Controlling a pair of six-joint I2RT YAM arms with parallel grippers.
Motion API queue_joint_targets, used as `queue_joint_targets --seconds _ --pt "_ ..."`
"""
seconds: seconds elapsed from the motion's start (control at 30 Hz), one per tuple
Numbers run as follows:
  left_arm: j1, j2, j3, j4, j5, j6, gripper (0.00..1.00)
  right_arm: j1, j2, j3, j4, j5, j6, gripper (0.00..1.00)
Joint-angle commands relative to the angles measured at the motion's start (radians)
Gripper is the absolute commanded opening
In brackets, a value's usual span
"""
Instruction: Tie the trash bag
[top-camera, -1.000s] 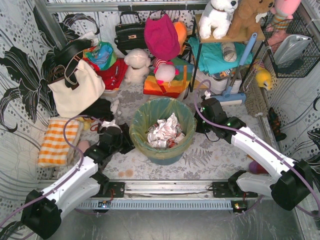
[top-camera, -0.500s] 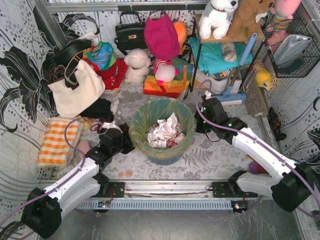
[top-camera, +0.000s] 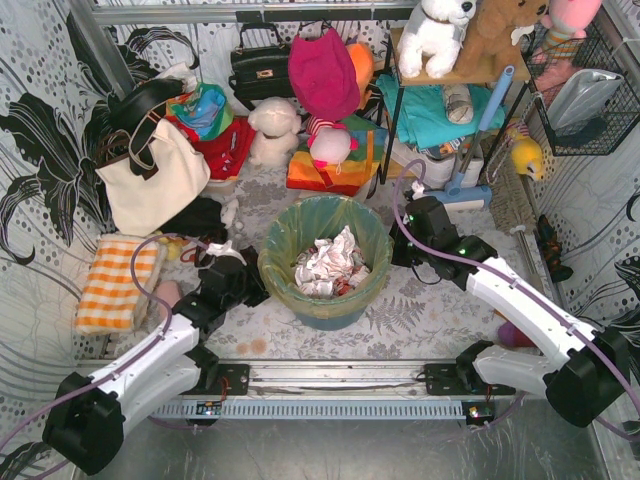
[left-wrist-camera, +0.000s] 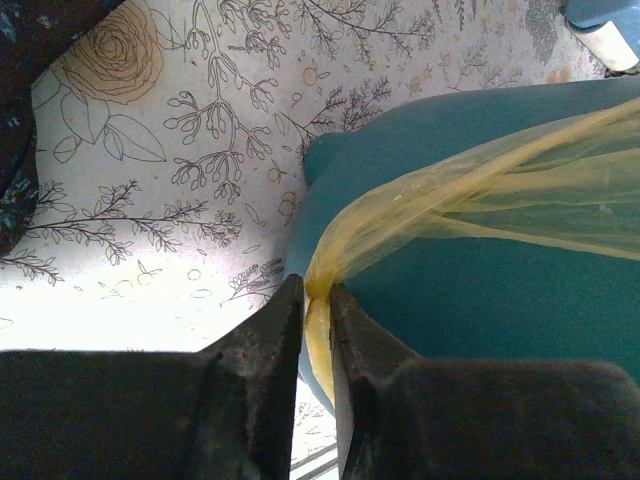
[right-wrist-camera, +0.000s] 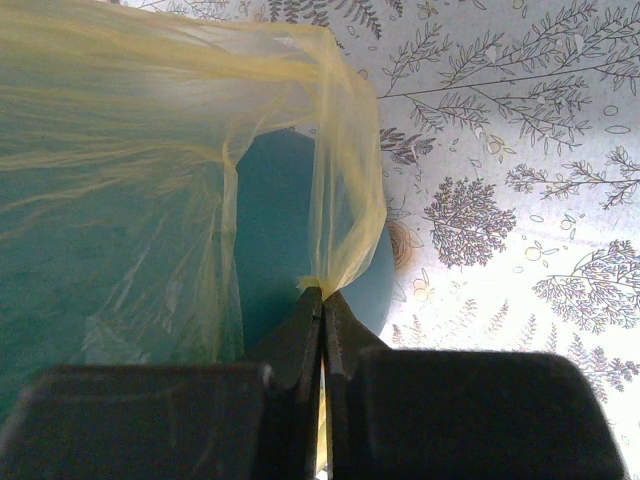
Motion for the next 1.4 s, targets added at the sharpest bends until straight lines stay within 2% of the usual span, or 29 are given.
queue_joint_targets --seconds 0.0,0.23,0.83,1.17,1.37 --pt "0.004 -0.003 -0.009 0.052 -0.002 0.005 0.18 -0.005 -0.029 -0.008 -0.011 -0.010 0.010 0.00" --pt "0.004 -0.036 0.028 -0.039 -0.039 0.009 0.00 -0.005 -0.074 -0.025 -0.024 0.012 0.014 0.00" --pt "0.004 -0.285 0.189 -0.427 -0.124 0.010 0.00 -0.005 -0.284 -0.073 -0.114 0.012 0.079 0.00" --pt "0.004 -0.303 0.349 -0.555 -0.144 0.041 0.00 -0.005 -0.344 -0.018 -0.157 0.008 0.121 0.00" --pt "0.004 -0.299 0.441 -0.601 -0.167 0.054 0.00 -0.004 -0.371 0.062 -0.227 0.062 0.152 0.00"
